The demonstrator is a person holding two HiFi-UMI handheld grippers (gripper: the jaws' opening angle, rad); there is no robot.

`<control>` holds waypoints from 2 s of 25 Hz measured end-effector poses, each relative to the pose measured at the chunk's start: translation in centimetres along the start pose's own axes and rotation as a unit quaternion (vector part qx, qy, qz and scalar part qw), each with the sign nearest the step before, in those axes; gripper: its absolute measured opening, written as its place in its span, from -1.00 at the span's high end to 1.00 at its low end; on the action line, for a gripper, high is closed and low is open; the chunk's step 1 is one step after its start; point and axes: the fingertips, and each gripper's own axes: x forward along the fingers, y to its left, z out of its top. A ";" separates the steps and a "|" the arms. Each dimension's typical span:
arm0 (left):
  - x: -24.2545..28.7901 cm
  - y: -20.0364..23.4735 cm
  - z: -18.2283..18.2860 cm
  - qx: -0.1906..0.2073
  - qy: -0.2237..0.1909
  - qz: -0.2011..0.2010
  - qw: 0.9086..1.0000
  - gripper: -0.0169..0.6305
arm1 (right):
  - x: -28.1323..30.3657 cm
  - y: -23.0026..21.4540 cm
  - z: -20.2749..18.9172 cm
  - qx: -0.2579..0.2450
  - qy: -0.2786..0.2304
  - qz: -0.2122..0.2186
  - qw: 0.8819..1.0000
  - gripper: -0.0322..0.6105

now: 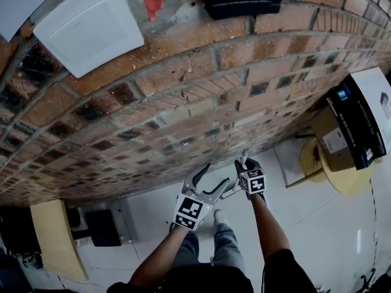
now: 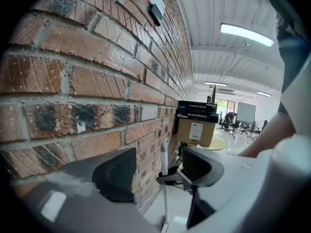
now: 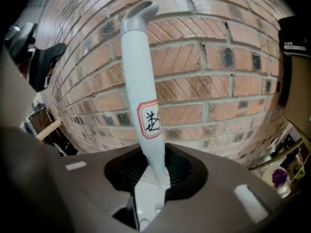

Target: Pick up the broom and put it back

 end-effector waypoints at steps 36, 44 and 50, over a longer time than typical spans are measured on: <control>-26.4 9.7 13.3 -0.018 -0.183 0.286 0.940 -0.11 | -25.1 25.2 28.4 -0.121 -0.341 0.065 0.930 0.30; -33.4 8.0 13.4 -0.012 -0.196 0.390 0.900 -0.11 | -27.0 28.2 28.7 -0.114 -0.339 0.102 0.928 -0.05; -36.3 4.9 11.3 -0.033 -0.189 0.429 0.882 -0.11 | -28.9 29.5 27.2 -0.117 -0.335 0.131 0.926 -0.22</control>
